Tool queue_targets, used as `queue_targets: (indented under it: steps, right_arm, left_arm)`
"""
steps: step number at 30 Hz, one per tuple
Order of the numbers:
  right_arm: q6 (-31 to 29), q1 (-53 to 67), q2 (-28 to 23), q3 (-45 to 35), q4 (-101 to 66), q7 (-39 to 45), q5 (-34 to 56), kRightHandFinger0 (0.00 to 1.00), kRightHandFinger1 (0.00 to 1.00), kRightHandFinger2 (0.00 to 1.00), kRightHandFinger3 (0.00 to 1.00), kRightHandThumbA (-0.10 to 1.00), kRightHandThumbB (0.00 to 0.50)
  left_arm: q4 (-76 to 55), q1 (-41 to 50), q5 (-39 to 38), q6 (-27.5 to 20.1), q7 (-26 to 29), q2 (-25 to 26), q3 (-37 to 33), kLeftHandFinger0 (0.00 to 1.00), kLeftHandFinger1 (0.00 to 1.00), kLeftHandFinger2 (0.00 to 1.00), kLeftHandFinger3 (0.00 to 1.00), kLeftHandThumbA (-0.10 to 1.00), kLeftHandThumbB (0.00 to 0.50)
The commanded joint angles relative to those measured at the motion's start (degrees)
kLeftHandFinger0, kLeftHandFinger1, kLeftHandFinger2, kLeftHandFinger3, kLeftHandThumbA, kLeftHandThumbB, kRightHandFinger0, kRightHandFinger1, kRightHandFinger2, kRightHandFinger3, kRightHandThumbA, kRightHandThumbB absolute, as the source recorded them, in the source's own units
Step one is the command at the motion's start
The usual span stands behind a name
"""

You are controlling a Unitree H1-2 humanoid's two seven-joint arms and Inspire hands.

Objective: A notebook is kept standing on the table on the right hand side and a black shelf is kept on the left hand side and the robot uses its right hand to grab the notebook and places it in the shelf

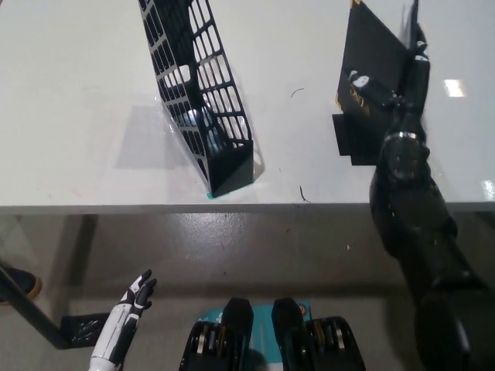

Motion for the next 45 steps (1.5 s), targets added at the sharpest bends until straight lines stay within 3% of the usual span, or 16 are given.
queue_targets:
  steps: [1,2,3,4,5,6,8,10,15,19,23,26,30,37,41,45]
  right_arm:
    - [-1.5,-10.3,-1.7,-9.8,7.2,6.6,15.9,1.00,1.00,1.00,1.00,0.82,0.281]
    - [-0.7,-11.5,-1.7,-12.5,8.1,4.3,17.8,1.00,1.00,1.00,1.00,0.76,0.317]
    - [1.5,-13.1,-1.8,-16.4,9.0,1.8,21.0,0.85,0.87,0.95,0.90,0.46,0.319]
    - [1.9,-14.4,-2.1,-19.6,9.8,-0.8,23.2,0.05,0.05,0.10,0.49,-0.06,0.243]
    - [1.6,-14.6,-2.2,-20.2,10.0,-0.7,23.2,0.01,0.01,0.07,0.43,-0.09,0.220]
    - [0.3,-14.5,-2.3,-21.8,10.1,1.5,24.5,0.00,0.00,0.06,0.13,-0.10,0.142]
    - [-0.6,-14.7,-2.1,-22.8,9.9,1.7,24.0,0.00,0.00,0.22,0.08,-0.10,0.129]
    - [-2.2,-14.6,-1.9,-24.1,9.3,3.9,24.7,0.00,0.00,0.37,0.12,-0.10,0.123]
    - [-3.7,-14.0,-1.3,-24.0,8.1,4.1,24.1,0.00,0.06,0.56,0.65,-0.10,0.081]
    - [-5.9,-13.2,-1.3,-20.4,6.6,3.5,21.9,0.00,0.00,0.48,0.58,-0.10,0.071]
    - [-7.3,-12.3,-1.2,-18.1,4.7,4.2,22.4,0.00,0.00,0.55,0.82,-0.10,0.074]
    - [-7.7,-11.2,-0.8,-16.5,1.7,4.1,22.2,0.00,0.00,0.57,0.74,-0.10,0.062]
    - [-6.4,-8.4,2.4,-12.6,-13.6,2.9,21.1,0.00,0.15,0.75,0.78,-0.10,0.039]
    - [2.3,-3.6,7.5,-3.2,-46.8,2.7,15.2,0.00,0.19,0.67,0.71,-0.10,0.092]
    - [5.1,-3.8,9.1,0.7,-58.4,3.1,13.2,0.00,0.05,0.49,0.67,-0.10,0.049]
    - [7.8,-5.8,10.8,3.1,-63.9,1.7,10.6,0.00,0.11,0.61,0.77,-0.10,0.064]
  left_arm:
    - [-1.4,-0.6,-0.1,-1.7,0.2,-0.1,0.1,1.00,1.00,1.00,1.00,1.00,0.104]
    - [-1.3,-0.6,-0.3,-2.0,-0.1,0.0,0.1,1.00,1.00,1.00,1.00,1.00,0.103]
    - [-1.4,-0.7,-0.5,-2.1,-0.3,0.1,0.1,1.00,1.00,1.00,1.00,1.00,0.097]
    - [-1.5,-0.8,-0.5,-1.8,-0.2,0.1,0.2,1.00,1.00,1.00,1.00,1.00,0.110]
    - [-1.6,-0.8,-0.6,-1.7,-0.2,0.0,0.2,1.00,1.00,1.00,1.00,1.00,0.111]
    - [-1.6,-1.0,-0.8,-1.5,-0.4,0.2,0.3,1.00,1.00,1.00,1.00,1.00,0.112]
    - [-1.4,-1.5,-0.9,-1.7,-0.3,0.2,0.4,1.00,1.00,1.00,1.00,1.00,0.114]
    - [-1.7,-1.6,-0.2,-1.0,0.0,0.2,0.3,1.00,1.00,1.00,1.00,1.00,0.125]
    - [-1.8,-1.0,-0.1,-1.6,0.0,0.3,0.2,1.00,1.00,1.00,1.00,1.00,0.132]
    - [-0.9,-1.3,-0.6,-2.4,-0.1,0.2,0.3,1.00,1.00,1.00,1.00,1.00,0.138]
    - [-1.5,-1.1,0.3,-1.8,0.3,0.2,0.2,1.00,1.00,1.00,1.00,1.00,0.135]
    - [-1.3,-1.1,-0.3,-1.9,-0.2,0.2,0.2,1.00,1.00,1.00,1.00,1.00,0.131]
    - [-1.6,-1.2,0.1,-1.4,-0.1,0.4,0.2,1.00,1.00,1.00,1.00,1.00,0.116]
    - [-2.0,-1.4,0.1,-0.3,-0.4,0.7,0.1,1.00,1.00,1.00,1.00,1.00,0.112]
    - [-1.0,-1.6,0.3,-1.8,0.1,0.5,0.2,1.00,1.00,1.00,1.00,1.00,0.109]
    - [-1.3,-1.4,0.7,-1.5,0.3,0.5,0.1,1.00,1.00,1.00,1.00,1.00,0.118]
